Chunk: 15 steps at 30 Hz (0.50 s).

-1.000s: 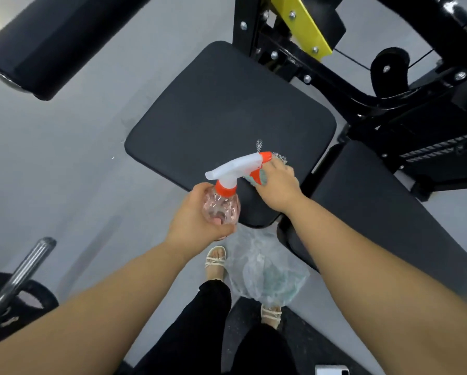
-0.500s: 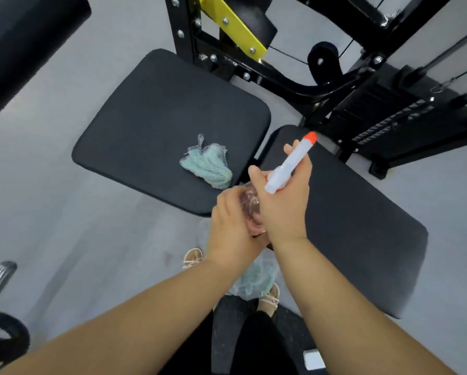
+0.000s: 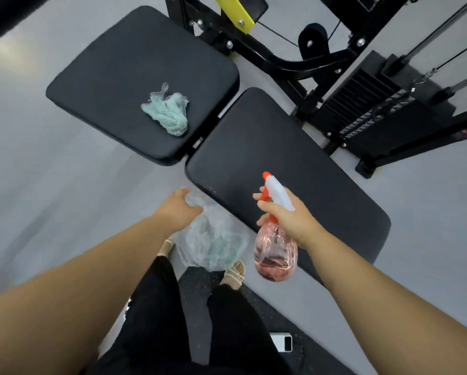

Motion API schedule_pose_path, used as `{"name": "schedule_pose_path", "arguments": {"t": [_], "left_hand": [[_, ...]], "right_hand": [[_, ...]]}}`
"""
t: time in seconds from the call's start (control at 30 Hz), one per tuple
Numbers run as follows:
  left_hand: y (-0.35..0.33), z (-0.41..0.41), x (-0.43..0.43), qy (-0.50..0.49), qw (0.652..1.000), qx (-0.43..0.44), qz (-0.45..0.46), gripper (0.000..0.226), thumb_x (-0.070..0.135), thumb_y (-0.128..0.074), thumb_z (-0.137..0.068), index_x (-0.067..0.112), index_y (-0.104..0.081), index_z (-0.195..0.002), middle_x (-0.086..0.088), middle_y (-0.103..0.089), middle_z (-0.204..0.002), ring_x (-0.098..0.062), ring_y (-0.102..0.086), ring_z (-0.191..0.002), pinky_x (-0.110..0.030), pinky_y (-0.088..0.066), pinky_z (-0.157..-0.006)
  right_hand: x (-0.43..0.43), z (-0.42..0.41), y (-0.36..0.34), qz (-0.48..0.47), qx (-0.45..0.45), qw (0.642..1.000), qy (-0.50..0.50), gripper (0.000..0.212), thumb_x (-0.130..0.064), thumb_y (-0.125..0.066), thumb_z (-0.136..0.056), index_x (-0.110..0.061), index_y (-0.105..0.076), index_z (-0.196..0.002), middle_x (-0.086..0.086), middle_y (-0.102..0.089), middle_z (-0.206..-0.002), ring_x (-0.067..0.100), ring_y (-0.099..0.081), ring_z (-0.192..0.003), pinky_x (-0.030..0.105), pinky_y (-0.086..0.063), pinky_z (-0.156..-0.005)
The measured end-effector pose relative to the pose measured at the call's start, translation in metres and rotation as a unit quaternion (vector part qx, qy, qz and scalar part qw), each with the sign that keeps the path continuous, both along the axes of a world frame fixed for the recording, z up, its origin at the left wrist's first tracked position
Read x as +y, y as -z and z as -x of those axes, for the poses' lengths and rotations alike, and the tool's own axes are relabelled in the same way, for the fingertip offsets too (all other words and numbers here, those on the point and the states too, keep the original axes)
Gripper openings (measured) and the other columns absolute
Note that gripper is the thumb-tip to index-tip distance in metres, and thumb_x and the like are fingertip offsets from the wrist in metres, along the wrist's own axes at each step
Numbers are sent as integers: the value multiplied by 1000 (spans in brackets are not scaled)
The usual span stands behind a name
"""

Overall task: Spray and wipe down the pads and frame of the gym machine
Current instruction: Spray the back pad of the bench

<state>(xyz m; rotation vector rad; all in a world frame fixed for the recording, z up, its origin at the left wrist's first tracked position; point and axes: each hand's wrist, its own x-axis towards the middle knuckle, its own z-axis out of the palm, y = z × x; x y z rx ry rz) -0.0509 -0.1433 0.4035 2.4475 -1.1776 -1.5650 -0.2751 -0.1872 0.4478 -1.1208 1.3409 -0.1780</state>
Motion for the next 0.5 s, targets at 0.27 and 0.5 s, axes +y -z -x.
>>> {"name": "schedule_pose_path", "arguments": {"t": [0.27, 0.5], "left_hand": [[14, 18, -45, 42, 998, -47, 30, 69, 19, -43, -97, 12, -1, -152, -2, 10, -159, -23, -9, -146, -31, -23, -110], [52, 10, -40, 214, 969, -118, -23, 65, 18, -38, -97, 9, -3, -151, -4, 12, -158, -28, 3, -146, -45, -20, -115]], "right_hand": [[-7, -13, 22, -56, 15, 997, -41, 40, -47, -56, -88, -42, -47, -126, -8, -63, -108, 14, -65, -63, 28, -49, -74], [-12, -23, 43, -69, 42, 997, -18, 34, -34, -58, -88, -33, -53, -121, 4, -66, -101, 17, -63, -57, 29, -51, -70]]}}
